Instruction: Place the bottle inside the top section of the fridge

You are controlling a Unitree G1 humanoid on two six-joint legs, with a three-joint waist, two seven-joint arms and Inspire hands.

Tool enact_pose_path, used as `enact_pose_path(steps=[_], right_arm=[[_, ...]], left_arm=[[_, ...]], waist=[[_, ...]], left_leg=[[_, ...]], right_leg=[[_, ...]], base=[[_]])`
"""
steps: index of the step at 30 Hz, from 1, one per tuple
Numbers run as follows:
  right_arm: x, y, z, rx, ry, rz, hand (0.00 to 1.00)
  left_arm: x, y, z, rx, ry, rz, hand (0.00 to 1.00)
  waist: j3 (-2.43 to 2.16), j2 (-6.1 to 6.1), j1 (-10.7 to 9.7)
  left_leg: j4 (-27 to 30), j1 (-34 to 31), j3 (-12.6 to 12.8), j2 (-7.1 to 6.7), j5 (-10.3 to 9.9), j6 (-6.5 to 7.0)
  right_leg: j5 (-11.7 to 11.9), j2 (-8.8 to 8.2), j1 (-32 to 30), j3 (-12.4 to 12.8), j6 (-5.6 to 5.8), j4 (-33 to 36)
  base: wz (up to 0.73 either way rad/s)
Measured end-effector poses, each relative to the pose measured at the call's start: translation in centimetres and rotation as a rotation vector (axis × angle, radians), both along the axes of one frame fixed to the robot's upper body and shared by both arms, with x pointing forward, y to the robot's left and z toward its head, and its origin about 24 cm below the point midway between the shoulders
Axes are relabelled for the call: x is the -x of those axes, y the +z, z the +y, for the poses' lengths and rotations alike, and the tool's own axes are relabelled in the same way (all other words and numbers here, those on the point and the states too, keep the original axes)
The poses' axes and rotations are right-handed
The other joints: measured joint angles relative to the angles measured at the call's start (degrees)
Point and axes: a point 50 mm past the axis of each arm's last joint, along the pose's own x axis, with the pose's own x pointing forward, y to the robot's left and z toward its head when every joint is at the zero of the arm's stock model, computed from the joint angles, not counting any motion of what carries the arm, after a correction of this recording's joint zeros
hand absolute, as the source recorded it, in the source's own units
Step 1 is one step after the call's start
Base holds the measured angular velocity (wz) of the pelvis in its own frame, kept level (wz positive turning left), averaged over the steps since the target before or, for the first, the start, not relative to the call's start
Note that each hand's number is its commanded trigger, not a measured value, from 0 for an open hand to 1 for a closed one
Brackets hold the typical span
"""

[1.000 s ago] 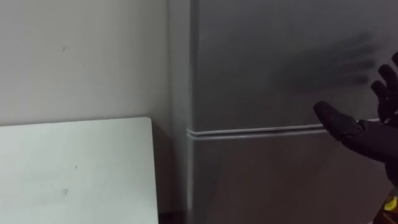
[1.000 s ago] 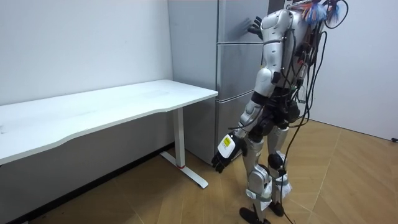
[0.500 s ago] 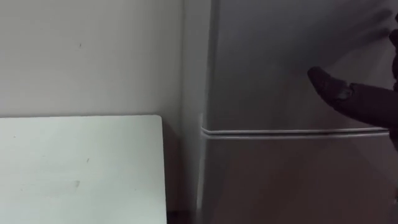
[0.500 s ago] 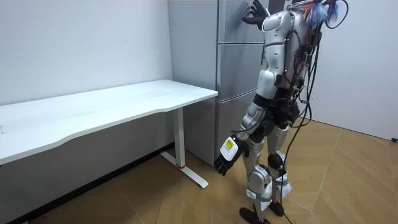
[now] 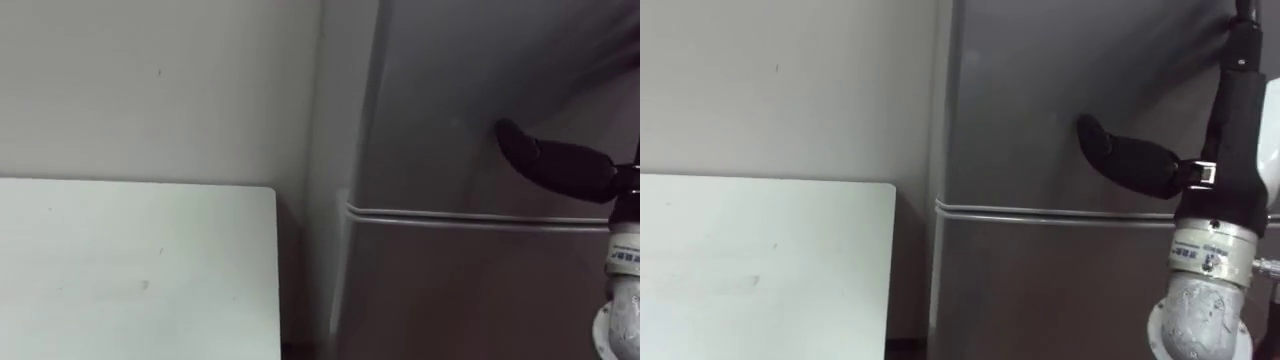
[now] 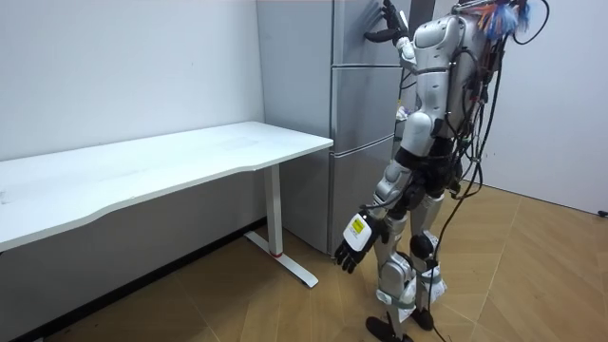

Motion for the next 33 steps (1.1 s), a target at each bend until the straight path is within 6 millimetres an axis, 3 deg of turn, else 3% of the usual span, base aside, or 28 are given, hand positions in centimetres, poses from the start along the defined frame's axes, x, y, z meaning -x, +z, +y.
enact_pose_path(steps=[4, 8, 15, 18, 23, 33], right_arm=[[-0.8, -0.1, 0.3, 0.083, -0.047, 0.017, 0.00], [-1.5, -0.2, -0.2, 0.151, -0.089, 0.061, 0.00], [-3.1, -0.7, -1.1, 0.191, -0.121, 0.150, 0.00], [-3.6, -0.8, -1.5, 0.210, -0.140, 0.185, 0.00], [-4.4, -1.3, -1.9, 0.213, -0.164, 0.242, 0.00], [-5.0, -1.0, -2.4, 0.203, -0.187, 0.275, 0.00]], left_arm=[[0.2, 0.1, 0.3, -0.001, 0.005, 0.004, 0.00], [0.0, 0.5, 1.2, -0.018, 0.019, 0.003, 0.00], [-0.4, 0.9, 2.0, -0.039, 0.029, -0.014, 0.00], [-0.5, 0.9, 2.0, -0.037, 0.029, -0.011, 0.00], [-0.2, 0.9, 2.3, -0.045, 0.036, 0.012, 0.00], [-0.2, 1.0, 2.4, -0.048, 0.040, 0.017, 0.00]], waist=[[-0.08, -0.16, 0.11], [-0.48, -0.92, 1.09], [-0.29, -2.22, 1.72], [-0.35, -2.37, 2.96], [-0.54, -2.97, 3.12], [-0.64, -2.79, 3.29]], left_leg=[[-0.01, -0.27, -0.22, 0.09, 0.49, -0.21], [-0.03, -1.05, -0.56, 0.07, 1.39, -0.54], [-0.01, -1.91, -1.80, 0.20, 2.76, -0.83], [0.17, -2.56, -2.09, 0.23, 2.85, -0.78], [0.34, -2.93, -3.25, -0.01, 3.42, -0.70], [1.66, -4.58, -3.34, 0.09, 4.03, -0.30]], right_leg=[[-0.02, 0.04, -0.20, -0.40, 0.15, 0.08], [0.23, -0.45, -0.82, -2.67, -0.04, 0.54], [0.68, -0.81, -1.29, -4.61, -0.35, 1.05], [0.87, -0.81, -2.03, -4.63, -0.04, 1.23], [1.06, -1.28, -2.16, -5.40, 0.28, 1.90], [1.35, -2.12, -2.67, -7.52, 0.77, 1.87]], base=[[0.02], [0.03], [0.09], [-0.06], [0.03], [0.01]])
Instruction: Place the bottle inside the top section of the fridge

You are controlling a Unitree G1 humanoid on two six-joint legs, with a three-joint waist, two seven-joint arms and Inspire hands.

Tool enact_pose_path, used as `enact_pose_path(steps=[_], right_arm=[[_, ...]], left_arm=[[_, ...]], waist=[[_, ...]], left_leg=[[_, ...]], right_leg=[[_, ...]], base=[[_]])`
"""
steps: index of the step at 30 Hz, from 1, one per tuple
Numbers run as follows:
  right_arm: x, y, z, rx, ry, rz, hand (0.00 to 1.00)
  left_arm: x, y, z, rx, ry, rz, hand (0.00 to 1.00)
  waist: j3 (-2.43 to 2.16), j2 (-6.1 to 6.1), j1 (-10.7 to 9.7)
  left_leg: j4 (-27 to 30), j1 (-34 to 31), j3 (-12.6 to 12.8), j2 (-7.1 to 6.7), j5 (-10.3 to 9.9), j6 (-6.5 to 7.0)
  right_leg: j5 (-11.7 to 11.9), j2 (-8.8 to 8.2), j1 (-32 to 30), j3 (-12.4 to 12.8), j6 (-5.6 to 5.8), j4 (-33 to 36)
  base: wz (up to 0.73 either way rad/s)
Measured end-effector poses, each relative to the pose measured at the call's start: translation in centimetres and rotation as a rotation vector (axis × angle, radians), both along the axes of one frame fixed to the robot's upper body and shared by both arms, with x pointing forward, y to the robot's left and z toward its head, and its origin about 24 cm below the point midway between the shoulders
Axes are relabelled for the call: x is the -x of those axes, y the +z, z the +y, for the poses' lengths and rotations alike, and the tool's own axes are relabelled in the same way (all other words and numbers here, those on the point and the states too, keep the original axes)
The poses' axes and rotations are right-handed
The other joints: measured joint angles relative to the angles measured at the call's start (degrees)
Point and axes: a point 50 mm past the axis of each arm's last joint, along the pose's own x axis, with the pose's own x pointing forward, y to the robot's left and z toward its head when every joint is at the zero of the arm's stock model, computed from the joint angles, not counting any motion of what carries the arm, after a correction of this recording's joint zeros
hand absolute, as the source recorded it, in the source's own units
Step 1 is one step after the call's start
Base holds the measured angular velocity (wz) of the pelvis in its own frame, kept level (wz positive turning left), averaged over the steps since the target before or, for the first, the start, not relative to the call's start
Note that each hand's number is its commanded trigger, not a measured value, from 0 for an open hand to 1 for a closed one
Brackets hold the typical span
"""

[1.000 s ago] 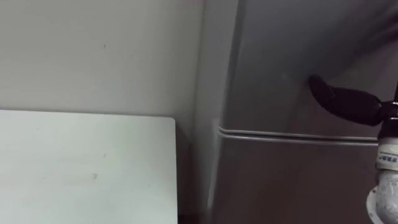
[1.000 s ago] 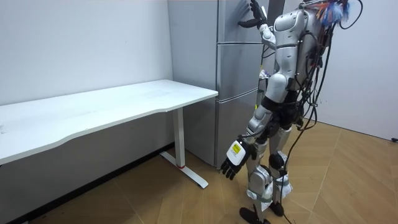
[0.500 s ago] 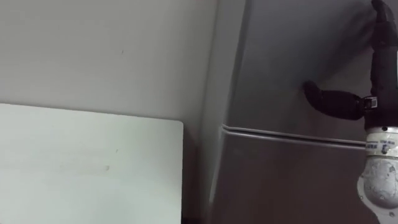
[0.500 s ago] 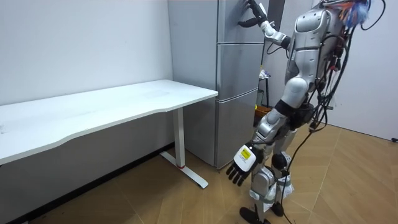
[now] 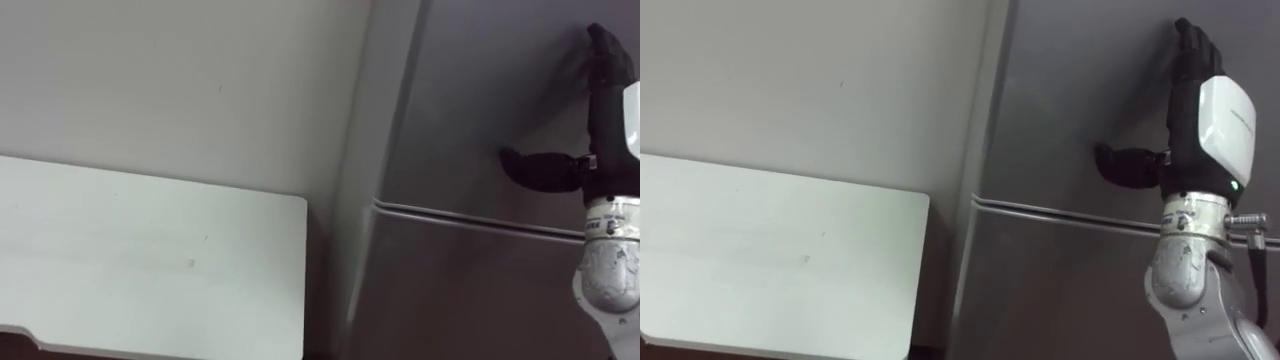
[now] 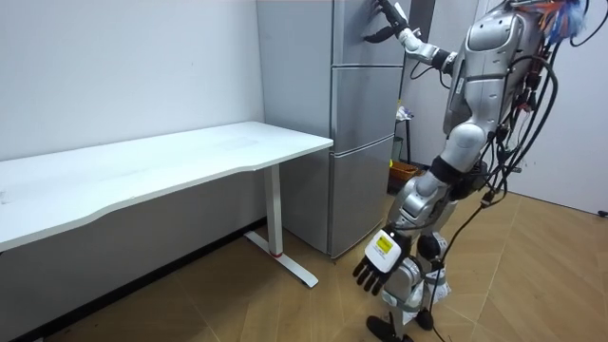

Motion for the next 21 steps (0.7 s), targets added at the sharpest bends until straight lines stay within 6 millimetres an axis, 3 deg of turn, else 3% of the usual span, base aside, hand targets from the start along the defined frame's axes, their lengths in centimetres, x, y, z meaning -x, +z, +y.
enact_pose_path(steps=[6, 13, 16, 21], right_arm=[[0.2, 0.7, 0.3, -0.066, 0.057, -0.018, 0.00], [0.7, 1.8, 0.6, -0.225, 0.176, -0.081, 0.00], [1.3, 2.4, -0.7, -0.257, 0.181, -0.115, 0.00], [3.2, 2.6, -5.0, -0.297, 0.036, -0.170, 0.00]], left_arm=[[0.0, 0.1, 0.2, -0.001, 0.010, -0.010, 0.00], [0.2, 0.2, 0.2, -0.002, 0.029, -0.049, 0.00], [0.3, 0.3, 0.3, -0.016, 0.037, -0.059, 0.00], [0.5, 0.3, 0.2, -0.014, 0.046, -0.063, 0.00]], waist=[[-0.65, 1.08, -0.50], [-0.51, 1.29, -3.61], [-0.45, 1.42, -3.91], [-0.02, 2.21, -4.98]], left_leg=[[0.43, -0.25, 0.20, -0.05, -0.04, 0.07], [0.42, 0.17, 0.17, -0.11, -0.24, 0.29], [0.45, 0.50, 0.15, -0.14, -0.66, 0.44], [0.08, 0.92, 0.24, -0.62, -1.25, 0.83]], right_leg=[[0.42, -0.09, -0.15, 0.16, 0.68, 0.10], [0.47, -0.14, 0.59, -0.19, 0.76, -0.19], [0.48, -0.06, 1.06, -0.24, 0.77, -0.76], [0.43, -0.21, 1.72, 0.05, 0.84, -1.25]], base=[[-0.01], [0.05], [0.02], [0.04]])
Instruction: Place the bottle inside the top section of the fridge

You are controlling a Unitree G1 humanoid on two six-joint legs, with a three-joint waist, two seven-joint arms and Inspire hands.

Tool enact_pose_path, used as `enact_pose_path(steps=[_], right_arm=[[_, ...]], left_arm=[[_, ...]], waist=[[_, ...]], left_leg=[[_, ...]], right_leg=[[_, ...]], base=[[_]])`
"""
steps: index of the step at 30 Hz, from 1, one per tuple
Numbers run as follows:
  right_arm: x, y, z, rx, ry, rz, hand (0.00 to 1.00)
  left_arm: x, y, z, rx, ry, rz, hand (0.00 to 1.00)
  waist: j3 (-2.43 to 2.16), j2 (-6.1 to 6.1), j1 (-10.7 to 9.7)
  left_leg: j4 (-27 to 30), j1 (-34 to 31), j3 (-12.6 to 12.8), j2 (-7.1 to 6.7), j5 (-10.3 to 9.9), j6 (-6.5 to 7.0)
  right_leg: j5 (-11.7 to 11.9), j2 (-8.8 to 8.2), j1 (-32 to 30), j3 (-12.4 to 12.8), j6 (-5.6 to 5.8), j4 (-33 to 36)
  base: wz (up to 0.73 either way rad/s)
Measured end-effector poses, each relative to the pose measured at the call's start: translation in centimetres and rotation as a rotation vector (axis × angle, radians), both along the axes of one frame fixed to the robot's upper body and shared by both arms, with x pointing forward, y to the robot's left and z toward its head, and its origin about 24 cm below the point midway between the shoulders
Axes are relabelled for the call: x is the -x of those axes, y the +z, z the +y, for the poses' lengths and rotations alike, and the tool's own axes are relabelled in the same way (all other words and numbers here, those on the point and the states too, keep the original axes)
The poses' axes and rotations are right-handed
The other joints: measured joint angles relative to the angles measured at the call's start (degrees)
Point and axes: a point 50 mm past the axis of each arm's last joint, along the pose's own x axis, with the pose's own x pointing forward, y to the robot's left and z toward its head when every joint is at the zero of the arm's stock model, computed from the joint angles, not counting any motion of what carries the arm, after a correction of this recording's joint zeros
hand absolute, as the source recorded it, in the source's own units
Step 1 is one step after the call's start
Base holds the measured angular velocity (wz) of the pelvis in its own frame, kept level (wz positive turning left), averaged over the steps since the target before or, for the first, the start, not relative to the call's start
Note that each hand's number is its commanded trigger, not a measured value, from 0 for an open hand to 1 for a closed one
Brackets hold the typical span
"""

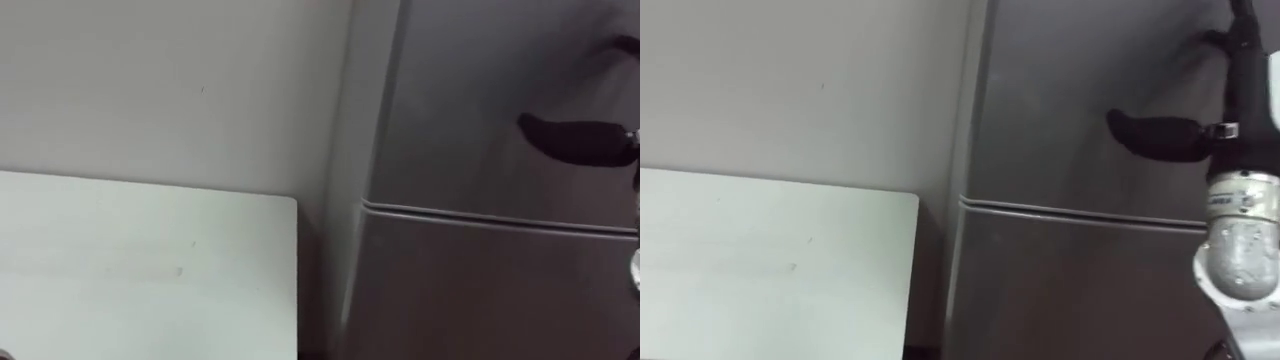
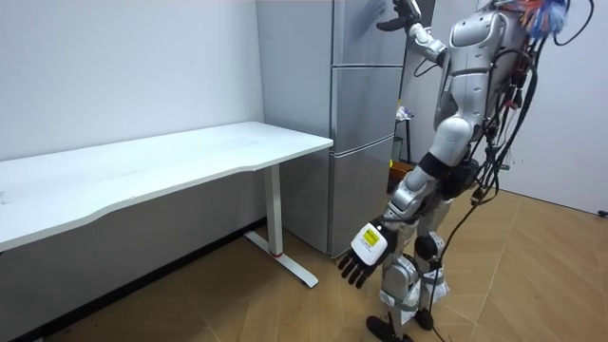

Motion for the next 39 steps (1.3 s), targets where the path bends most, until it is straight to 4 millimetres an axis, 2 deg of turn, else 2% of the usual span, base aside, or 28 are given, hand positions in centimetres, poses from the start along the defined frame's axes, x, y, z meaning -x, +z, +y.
enact_pose_path(steps=[4, 7, 9, 11, 20, 22, 27, 29, 30, 31, 32, 35, 36, 39], right_arm=[[0.7, -0.6, -1.2, 0.013, -0.048, 0.022, 0.00], [1.4, -1.8, -2.2, -0.025, -0.076, 0.047, 0.00], [2.4, -2.9, -3.3, -0.067, -0.116, 0.068, 0.00], [2.7, -3.5, -3.7, -0.096, -0.119, 0.084, 0.00], [6.5, -7.4, -7.5, -0.411, -0.188, 0.120, 0.00], [7.5, -8.7, -8.2, -0.490, -0.216, 0.130, 0.00], [10.0, -13.8, -9.2, -0.821, -0.296, 0.134, 0.00], [11.1, -15.6, -9.3, -0.899, -0.327, 0.156, 0.00], [11.9, -17.1, -9.4, -0.928, -0.369, 0.195, 0.00], [12.4, -18.0, -9.5, -0.944, -0.392, 0.218, 0.00], [13.4, -19.7, -9.4, -0.982, -0.439, 0.261, 0.00], [16.2, -23.7, -8.8, -1.115, -0.538, 0.342, 0.00], [17.1, -25.2, -8.3, -1.171, -0.571, 0.370, 0.00], [19.5, -28.0, -7.0, -1.266, -0.630, 0.433, 0.00]], left_arm=[[0.0, 0.0, 0.0, -0.009, 0.015, -0.012, 0.00], [0.1, 0.3, 0.6, -0.024, 0.071, -0.048, 0.00], [0.0, 0.4, 0.8, -0.043, 0.078, -0.069, 0.00], [0.1, 0.4, 0.7, -0.048, 0.078, -0.073, 0.00], [0.1, 0.5, 0.7, -0.037, 0.168, -0.137, 0.00], [0.4, 0.5, 0.8, -0.044, 0.203, -0.144, 0.00], [2.0, 0.3, 0.5, -0.047, 0.267, -0.115, 0.00], [2.0, 0.3, 0.5, -0.045, 0.269, -0.116, 0.00], [2.1, 0.2, 0.5, -0.044, 0.274, -0.110, 0.00], [2.1, 0.2, 0.4, -0.043, 0.274, -0.110, 0.00], [2.1, 0.2, 0.3, -0.039, 0.279, -0.109, 0.00], [2.3, 0.1, 0.0, -0.031, 0.288, -0.106, 0.00], [2.5, 0.1, 0.1, -0.034, 0.296, -0.101, 0.00], [2.6, 0.0, -0.1, -0.030, 0.323, -0.105, 0.00]], waist=[[0.26, 0.48, -0.84], [0.16, 0.31, -1.82], [-0.06, -0.08, -2.41], [-0.05, -0.22, -3.11], [0.04, -0.10, -3.62], [0.22, 0.13, -3.61], [0.20, 0.86, -4.98], [0.06, 1.73, -5.23], [0.25, 1.90, -5.28], [0.25, 2.08, -5.30], [0.34, 2.35, -4.99], [0.12, 3.33, -5.26], [0.12, 3.50, -6.08], [0.07, 3.61, -6.38]], left_leg=[[-2.03, 1.29, 0.91, -0.32, 0.26, 0.34], [-2.95, 1.93, 1.56, -0.31, 0.25, 0.27], [-3.50, 2.13, 1.77, -0.31, 0.16, 0.16], [-3.86, 2.58, 2.02, -0.31, 0.15, 0.14], [-3.82, 3.90, 2.73, -0.16, -1.51, 0.19], [-3.85, 3.88, 2.86, -0.16, -1.62, 0.23], [-3.83, 3.83, 3.05, -0.17, -1.75, 0.26], [-3.77, 3.79, 3.05, -0.16, -1.77, 0.24], [-3.82, 3.78, 3.06, -0.16, -1.78, 0.24], [-3.86, 3.77, 3.08, -0.17, -1.78, 0.24], [-3.98, 3.82, 3.36, -0.15, -1.78, 0.24], [-3.97, 3.94, 3.35, -0.22, -1.79, 0.24], [-3.94, 3.90, 3.27, -0.21, -1.78, 0.23], [-3.92, 3.96, 3.29, -0.11, -1.85, 0.13]], right_leg=[[-0.20, -0.13, -0.22, 1.33, -0.31, 0.02], [-0.34, -0.05, -0.20, 1.74, -0.79, 0.09], [-0.37, 0.08, -0.04, 1.91, -0.85, 0.09], [-0.41, 0.17, -0.02, 2.46, -0.82, 0.04], [-0.79, 0.56, 1.91, 3.16, -0.29, -1.73], [-0.83, 0.58, 1.89, 3.29, -0.22, -1.82], [-0.90, 0.62, 1.94, 3.53, -0.10, -1.93], [-0.96, 0.63, 1.91, 3.53, -0.06, -1.96], [-1.01, 0.63, 1.84, 3.58, -0.02, -1.90], [-1.04, 0.63, 1.80, 3.64, -0.02, -1.85], [-1.11, 0.65, 1.70, 3.86, 0.01, -1.79], [-1.38, 0.55, 1.73, 3.93, 0.07, -1.77], [-1.44, 0.57, 1.78, 3.89, 0.02, -1.74], [-1.68, 0.64, 1.75, 4.05, -0.09, -1.55]], base=[[-0.15], [-0.06], [0.00], [-0.07], [-0.03], [-0.02], [0.00], [0.04], [0.00], [0.00], [0.00], [0.01], [0.04], [0.01]])
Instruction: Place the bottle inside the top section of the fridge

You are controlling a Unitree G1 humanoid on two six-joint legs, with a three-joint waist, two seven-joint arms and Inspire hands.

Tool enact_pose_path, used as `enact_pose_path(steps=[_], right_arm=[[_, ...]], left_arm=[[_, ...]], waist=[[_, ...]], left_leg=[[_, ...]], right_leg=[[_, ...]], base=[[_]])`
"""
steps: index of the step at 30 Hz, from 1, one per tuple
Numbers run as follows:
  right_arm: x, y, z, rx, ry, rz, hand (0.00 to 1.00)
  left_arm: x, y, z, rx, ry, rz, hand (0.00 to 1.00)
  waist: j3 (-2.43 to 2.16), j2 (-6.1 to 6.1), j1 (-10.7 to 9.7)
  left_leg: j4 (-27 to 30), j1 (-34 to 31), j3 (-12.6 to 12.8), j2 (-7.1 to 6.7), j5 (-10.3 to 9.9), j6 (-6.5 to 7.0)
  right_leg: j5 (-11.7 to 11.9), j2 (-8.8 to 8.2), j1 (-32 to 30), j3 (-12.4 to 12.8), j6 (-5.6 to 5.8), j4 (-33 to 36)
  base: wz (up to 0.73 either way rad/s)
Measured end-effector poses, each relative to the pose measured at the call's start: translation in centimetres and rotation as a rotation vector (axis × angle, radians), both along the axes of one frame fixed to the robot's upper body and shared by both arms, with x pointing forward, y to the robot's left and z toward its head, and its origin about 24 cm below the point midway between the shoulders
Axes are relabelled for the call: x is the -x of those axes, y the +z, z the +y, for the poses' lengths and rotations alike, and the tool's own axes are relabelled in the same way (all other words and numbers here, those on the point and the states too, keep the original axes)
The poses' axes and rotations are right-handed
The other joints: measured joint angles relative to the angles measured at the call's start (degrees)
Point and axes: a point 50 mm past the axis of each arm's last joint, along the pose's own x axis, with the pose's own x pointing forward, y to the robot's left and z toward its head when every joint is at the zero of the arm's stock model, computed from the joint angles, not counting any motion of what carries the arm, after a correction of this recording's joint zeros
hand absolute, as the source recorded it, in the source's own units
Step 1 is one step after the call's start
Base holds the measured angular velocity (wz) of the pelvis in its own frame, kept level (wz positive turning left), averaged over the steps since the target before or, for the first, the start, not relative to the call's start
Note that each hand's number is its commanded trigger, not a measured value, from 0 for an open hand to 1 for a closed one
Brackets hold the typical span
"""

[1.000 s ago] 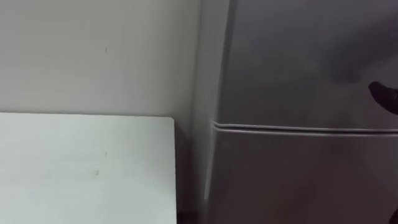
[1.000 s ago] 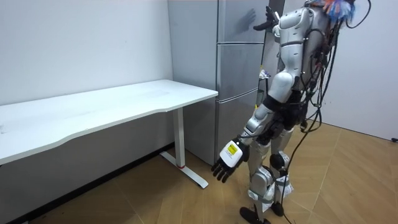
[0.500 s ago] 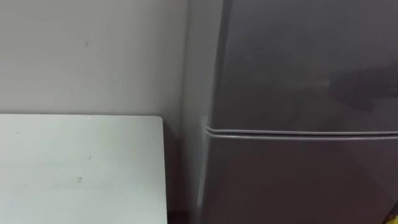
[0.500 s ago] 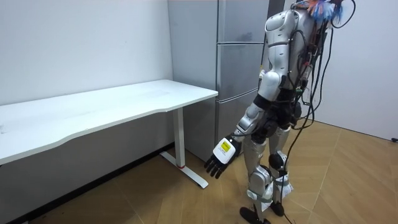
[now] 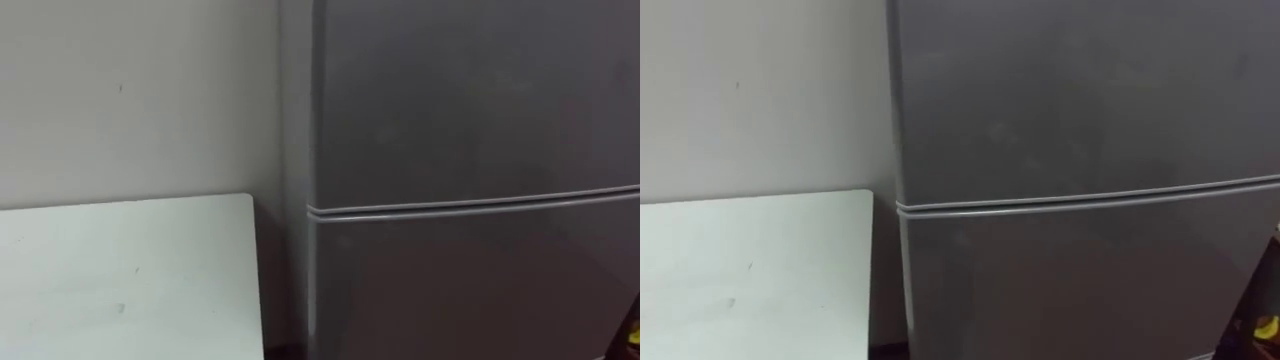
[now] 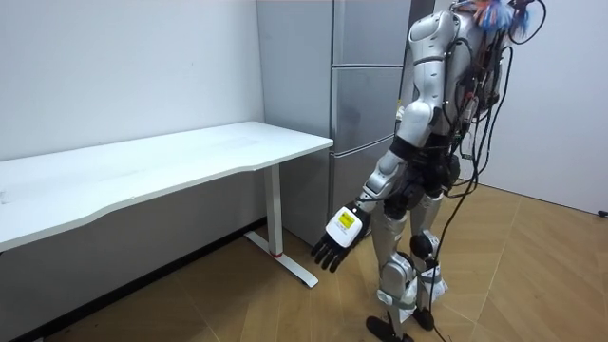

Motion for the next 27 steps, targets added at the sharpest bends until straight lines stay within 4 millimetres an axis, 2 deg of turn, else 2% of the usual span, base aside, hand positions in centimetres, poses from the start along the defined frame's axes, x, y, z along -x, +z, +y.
enact_pose_path(steps=[4, 5, 8, 12, 15, 18, 27], right_arm=[[2.2, -2.5, 1.3, -0.097, -0.033, 0.058, 0.00], [2.9, -3.4, 1.8, -0.120, -0.036, 0.097, 0.00], [4.6, -5.1, 3.8, -0.186, -0.006, 0.146, 0.00], [6.3, -7.0, 6.2, -0.225, 0.126, 0.268, 0.00], [6.9, -8.0, 7.7, -0.231, 0.320, 0.368, 0.00], [6.9, -8.7, 9.0, -0.265, 0.468, 0.396, 0.00], [6.9, -9.4, 11.3, -0.288, 0.726, 0.447, 0.00]], left_arm=[[-0.2, -0.3, -0.7, 0.018, 0.008, -0.008, 0.00], [-0.5, -0.4, -0.9, 0.026, 0.009, -0.015, 0.00], [-0.3, -0.6, -1.4, 0.043, 0.016, -0.014, 0.00], [-0.4, -0.7, -1.7, 0.053, 0.012, -0.018, 0.00], [-0.3, -0.9, -2.2, 0.065, -0.020, -0.001, 0.00], [-0.4, -1.1, -2.7, 0.081, -0.061, 0.015, 0.00], [-1.7, -1.2, -3.3, 0.094, -0.081, -0.028, 0.00]], waist=[[0.02, 0.57, -0.03], [-0.16, 0.43, 0.02], [-0.17, 0.72, 0.05], [-0.04, 1.03, -0.19], [0.03, 1.26, -0.05], [0.05, 1.57, 0.04], [0.09, 1.91, 0.31]], left_leg=[[-0.12, 0.47, 0.04, 0.03, -0.05, -0.03], [-0.14, 0.60, 0.09, 0.01, -0.07, -0.01], [-0.20, 0.89, 0.13, 0.01, -0.11, -0.03], [-0.11, 0.88, 0.01, -0.02, -0.14, -0.01], [0.11, 0.83, 0.03, 0.00, -0.42, 0.02], [0.10, 0.86, 0.16, -0.02, -0.56, 0.04], [-0.66, 0.81, 1.12, 0.08, -0.62, 0.00]], right_leg=[[-0.02, 0.09, -0.03, 0.43, -0.01, -0.12], [-0.04, 0.07, 0.04, 0.46, 0.02, -0.06], [-0.09, 0.08, 0.15, 0.57, 0.03, 0.04], [-0.12, 0.07, 0.08, 0.65, 0.04, 0.09], [-0.11, 0.11, 0.12, 0.79, 0.05, 0.12], [-0.10, 0.20, 0.07, 1.17, 0.08, 0.05], [-0.09, 0.45, -0.62, 2.20, 0.08, -0.06]], base=[[-0.05], [0.00], [-0.01], [0.00], [-0.01], [-0.05], [-0.05]])
